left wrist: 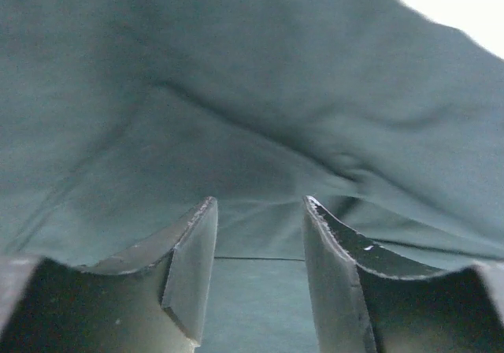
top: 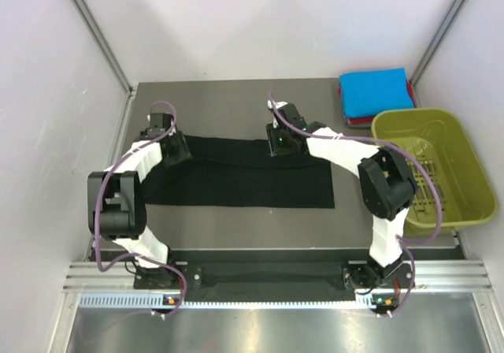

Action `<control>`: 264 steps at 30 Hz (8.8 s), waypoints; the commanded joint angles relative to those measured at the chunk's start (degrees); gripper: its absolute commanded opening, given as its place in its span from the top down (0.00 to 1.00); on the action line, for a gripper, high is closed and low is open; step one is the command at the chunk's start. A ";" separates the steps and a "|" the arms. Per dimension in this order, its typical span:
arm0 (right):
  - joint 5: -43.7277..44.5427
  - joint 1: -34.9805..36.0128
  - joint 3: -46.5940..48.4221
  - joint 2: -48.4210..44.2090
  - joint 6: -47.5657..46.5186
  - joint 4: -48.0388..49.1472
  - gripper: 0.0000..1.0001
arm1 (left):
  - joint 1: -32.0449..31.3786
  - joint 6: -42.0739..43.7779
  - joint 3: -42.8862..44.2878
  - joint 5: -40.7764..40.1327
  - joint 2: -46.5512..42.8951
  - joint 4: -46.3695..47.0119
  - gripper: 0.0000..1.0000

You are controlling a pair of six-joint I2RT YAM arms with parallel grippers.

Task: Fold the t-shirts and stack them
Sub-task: Fold the tshirt

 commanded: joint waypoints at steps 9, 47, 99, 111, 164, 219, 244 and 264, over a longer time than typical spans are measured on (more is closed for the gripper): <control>-8.29 6.09 17.30 9.95 1.36 5.18 0.63 | 3.33 4.44 0.57 11.98 0.41 3.02 0.46; -3.01 6.79 5.45 3.80 0.83 6.58 0.64 | -3.61 3.48 -3.03 -1.36 -2.75 -5.68 1.00; 19.48 -17.29 -11.95 0.38 2.32 -1.59 0.77 | 15.90 -3.02 48.90 -23.77 44.80 -16.22 0.83; 17.13 -17.73 -7.47 -2.60 2.24 -1.50 0.70 | 14.93 -0.57 51.21 -20.70 36.39 -17.11 0.77; -2.84 2.84 0.00 -2.97 -0.58 2.19 0.53 | 1.05 4.10 12.61 4.71 5.78 -12.18 0.66; -1.16 5.30 3.25 -1.47 -0.23 4.74 0.61 | 21.17 -0.74 19.11 -6.73 16.50 -7.53 0.59; -14.96 4.95 -8.17 -7.01 4.52 19.14 0.59 | 15.63 -1.26 -1.43 -11.48 -9.60 -21.86 0.62; -19.89 3.54 -11.34 -8.68 6.28 22.23 0.59 | 15.90 -6.89 -6.71 -19.74 -6.26 -18.09 0.48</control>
